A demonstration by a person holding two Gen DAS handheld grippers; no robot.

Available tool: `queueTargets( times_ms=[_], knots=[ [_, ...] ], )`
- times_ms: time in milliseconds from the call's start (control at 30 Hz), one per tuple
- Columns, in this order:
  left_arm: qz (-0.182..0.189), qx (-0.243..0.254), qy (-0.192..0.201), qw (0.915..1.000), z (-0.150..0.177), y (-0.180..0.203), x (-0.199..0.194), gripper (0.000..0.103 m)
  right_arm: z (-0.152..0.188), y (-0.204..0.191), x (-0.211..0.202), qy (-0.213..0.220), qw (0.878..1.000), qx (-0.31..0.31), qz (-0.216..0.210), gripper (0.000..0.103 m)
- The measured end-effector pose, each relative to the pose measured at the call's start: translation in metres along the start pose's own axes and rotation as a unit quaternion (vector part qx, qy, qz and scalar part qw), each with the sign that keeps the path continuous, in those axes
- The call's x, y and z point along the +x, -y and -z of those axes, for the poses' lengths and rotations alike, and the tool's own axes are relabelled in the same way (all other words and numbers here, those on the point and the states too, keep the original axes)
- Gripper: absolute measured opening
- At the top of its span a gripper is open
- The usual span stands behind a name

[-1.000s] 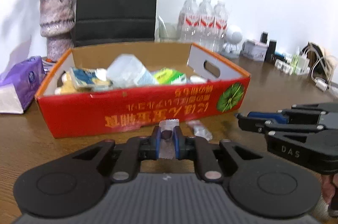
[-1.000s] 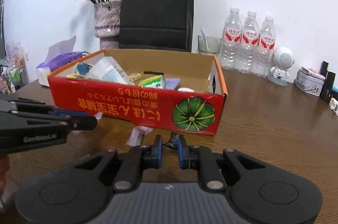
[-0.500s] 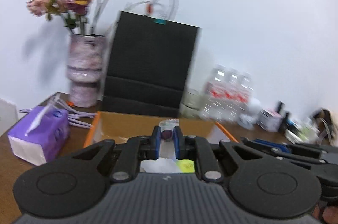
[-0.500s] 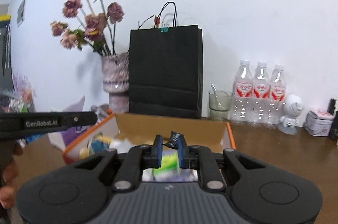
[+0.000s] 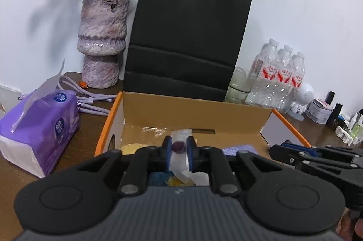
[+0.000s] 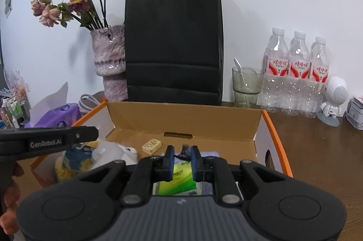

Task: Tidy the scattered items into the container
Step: 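Carry both wrappers over the box and open both tools to drop them, then move both open tools back to the wrappers on the table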

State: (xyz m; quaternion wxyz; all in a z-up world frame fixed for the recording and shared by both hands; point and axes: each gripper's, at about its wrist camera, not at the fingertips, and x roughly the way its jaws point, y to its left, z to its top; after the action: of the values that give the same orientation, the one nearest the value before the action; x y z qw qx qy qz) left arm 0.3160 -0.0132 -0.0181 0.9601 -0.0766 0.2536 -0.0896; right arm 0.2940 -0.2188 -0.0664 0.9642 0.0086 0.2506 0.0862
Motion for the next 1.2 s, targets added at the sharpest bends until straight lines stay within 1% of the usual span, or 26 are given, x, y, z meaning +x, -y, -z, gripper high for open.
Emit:
queueTargets(
  times_ms=[33,67,100,133,167,200,267,467,867,1100,1200],
  knots=[
    [-0.004,-0.007,0.002,1.0000,0.000,-0.001,-0.002,0.078,0.001,0.001,0.001,-0.001,1.000,0.001,0.002,0.025],
    [-0.012,-0.014,0.009,0.9998,0.000,-0.002,-0.004,0.092,0.001,0.002,0.002,-0.005,1.000,0.003,0.004,0.051],
    [-0.019,-0.015,0.019,0.9995,0.001,-0.001,-0.007,0.097,0.001,0.003,0.003,-0.010,1.000,0.004,0.007,0.069],
    [-0.025,-0.007,0.028,0.9993,0.001,0.000,-0.010,0.097,0.001,0.003,0.004,-0.012,1.000,0.005,0.011,0.103],
    [-0.026,0.003,0.034,0.9991,0.000,0.003,-0.011,0.098,0.001,0.003,0.003,-0.011,1.000,0.005,0.013,0.103],
    [-0.025,0.008,0.040,0.9988,0.001,0.005,-0.013,0.103,0.000,0.002,0.002,-0.010,1.000,0.004,0.015,0.103],
    [-0.030,0.014,0.045,0.9984,0.002,0.009,-0.014,0.103,-0.002,0.001,0.001,-0.011,1.000,0.004,0.016,0.103],
    [-0.057,0.038,0.031,0.9972,0.004,0.017,-0.009,0.103,-0.002,-0.004,0.003,-0.026,0.999,-0.010,0.031,0.103],
    [-0.066,0.032,0.020,0.9971,0.003,0.015,-0.012,0.103,-0.001,-0.002,0.002,-0.029,0.999,-0.009,0.038,0.103],
    [-0.063,0.028,0.030,0.9972,0.001,0.016,-0.038,0.103,-0.003,-0.001,-0.021,-0.016,0.999,-0.015,0.040,0.103],
    [-0.055,0.019,0.023,0.9981,0.007,0.015,-0.053,0.103,0.003,0.005,-0.039,-0.013,0.999,-0.011,0.044,0.103]
  ],
)
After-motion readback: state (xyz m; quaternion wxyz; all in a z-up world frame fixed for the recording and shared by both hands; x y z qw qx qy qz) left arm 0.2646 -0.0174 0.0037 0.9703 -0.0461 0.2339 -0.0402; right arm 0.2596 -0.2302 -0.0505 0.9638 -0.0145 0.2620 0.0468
